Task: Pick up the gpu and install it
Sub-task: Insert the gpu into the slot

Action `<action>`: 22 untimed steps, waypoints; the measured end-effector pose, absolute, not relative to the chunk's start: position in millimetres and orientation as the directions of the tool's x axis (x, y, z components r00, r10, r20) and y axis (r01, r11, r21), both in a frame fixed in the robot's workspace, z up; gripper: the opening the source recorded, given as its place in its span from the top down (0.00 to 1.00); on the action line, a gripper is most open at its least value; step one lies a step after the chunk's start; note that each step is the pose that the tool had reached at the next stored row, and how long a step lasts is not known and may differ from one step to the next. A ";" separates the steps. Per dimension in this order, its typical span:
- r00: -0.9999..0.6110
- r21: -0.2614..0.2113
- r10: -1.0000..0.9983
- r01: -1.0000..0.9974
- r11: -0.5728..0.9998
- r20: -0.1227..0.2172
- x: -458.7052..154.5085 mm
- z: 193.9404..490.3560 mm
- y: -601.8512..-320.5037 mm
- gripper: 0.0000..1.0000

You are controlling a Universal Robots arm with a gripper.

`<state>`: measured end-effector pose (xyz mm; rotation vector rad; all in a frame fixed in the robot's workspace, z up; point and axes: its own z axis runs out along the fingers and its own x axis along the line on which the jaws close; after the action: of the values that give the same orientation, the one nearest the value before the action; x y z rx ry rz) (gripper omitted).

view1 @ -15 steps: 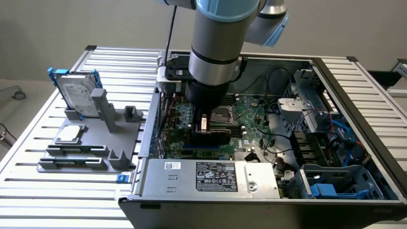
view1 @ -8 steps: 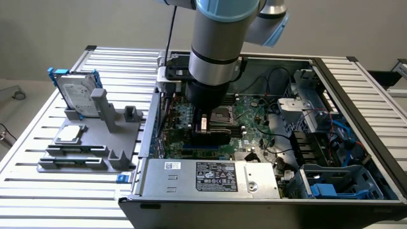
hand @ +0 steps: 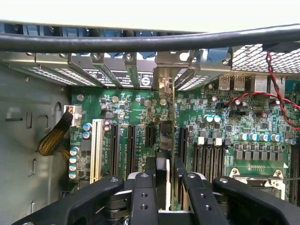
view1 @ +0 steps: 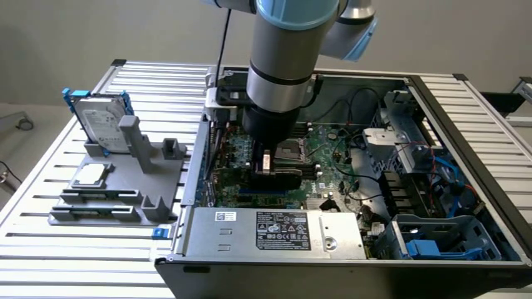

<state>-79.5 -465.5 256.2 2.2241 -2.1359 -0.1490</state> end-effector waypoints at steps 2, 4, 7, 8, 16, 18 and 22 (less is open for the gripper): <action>0.039 0.106 -0.999 -0.994 -0.042 -0.032 -79.4 255.8 -465.5 0.73; 0.039 0.106 -0.999 -0.994 -0.042 -0.032 -79.4 255.5 -465.5 0.73; 0.039 0.106 -0.999 -0.994 -0.042 -0.032 -79.5 255.2 -465.6 0.73; 0.039 0.105 -0.999 -0.994 -0.042 -0.032 -79.4 255.2 -465.6 0.73; 0.039 0.106 -0.999 -0.994 -0.042 -0.032 -79.4 256.2 -465.8 0.48; 0.039 0.106 -0.999 -0.994 -0.042 -0.032 -79.4 258.7 -465.8 0.42; 0.039 0.106 -0.999 -0.994 -0.042 -0.032 -79.4 265.8 -465.6 0.36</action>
<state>-79.4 -465.6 265.8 2.2245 -2.1359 -0.1487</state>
